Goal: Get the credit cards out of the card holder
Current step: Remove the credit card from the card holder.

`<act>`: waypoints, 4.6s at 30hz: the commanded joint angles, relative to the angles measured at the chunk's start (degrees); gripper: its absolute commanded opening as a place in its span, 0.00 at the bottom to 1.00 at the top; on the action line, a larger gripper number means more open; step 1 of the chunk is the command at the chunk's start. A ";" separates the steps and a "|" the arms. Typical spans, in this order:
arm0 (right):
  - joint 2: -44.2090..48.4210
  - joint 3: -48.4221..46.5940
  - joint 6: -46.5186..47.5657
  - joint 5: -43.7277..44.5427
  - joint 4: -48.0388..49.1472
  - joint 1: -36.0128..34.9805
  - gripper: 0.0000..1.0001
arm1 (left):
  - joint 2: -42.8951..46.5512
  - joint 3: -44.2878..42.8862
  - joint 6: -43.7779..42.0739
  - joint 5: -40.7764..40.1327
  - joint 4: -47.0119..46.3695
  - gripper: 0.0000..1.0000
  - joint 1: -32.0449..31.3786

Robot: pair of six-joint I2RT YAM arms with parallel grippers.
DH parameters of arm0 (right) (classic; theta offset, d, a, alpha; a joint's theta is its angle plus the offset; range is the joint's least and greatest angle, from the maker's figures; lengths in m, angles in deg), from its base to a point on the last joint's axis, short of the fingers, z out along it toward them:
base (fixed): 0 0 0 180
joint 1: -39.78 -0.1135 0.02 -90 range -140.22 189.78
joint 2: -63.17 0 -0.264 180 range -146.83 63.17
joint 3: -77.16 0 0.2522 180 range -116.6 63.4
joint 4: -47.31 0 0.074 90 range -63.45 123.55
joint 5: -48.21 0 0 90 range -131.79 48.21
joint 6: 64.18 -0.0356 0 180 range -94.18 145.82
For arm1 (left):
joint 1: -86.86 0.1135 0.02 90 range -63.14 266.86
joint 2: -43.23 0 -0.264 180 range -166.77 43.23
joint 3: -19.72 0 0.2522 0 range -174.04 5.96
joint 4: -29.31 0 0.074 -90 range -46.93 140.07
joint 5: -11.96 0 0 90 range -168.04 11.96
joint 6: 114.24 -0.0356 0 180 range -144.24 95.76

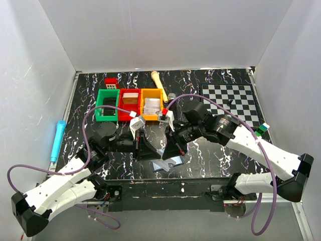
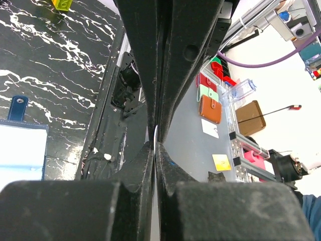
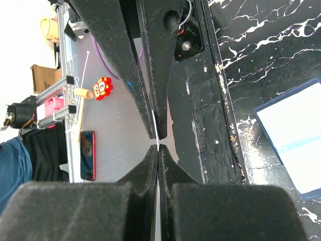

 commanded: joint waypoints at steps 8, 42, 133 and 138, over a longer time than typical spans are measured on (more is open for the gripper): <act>13.54 7.64 -10.02 17.22 14.38 3.11 0.61 | 6.62 2.35 2.56 -21.27 2.61 0.00 0.44; 22.63 25.17 -30.78 5.63 46.94 9.01 0.36 | 12.53 12.82 19.45 -22.53 -30.09 0.00 0.88; 21.13 15.76 -9.60 -3.60 18.73 10.24 0.01 | -22.02 -28.93 -25.29 10.43 28.45 0.12 -2.20; 21.13 15.94 -9.51 -3.78 18.73 10.15 0.01 | -22.02 -28.67 -25.11 10.25 27.92 0.12 -2.20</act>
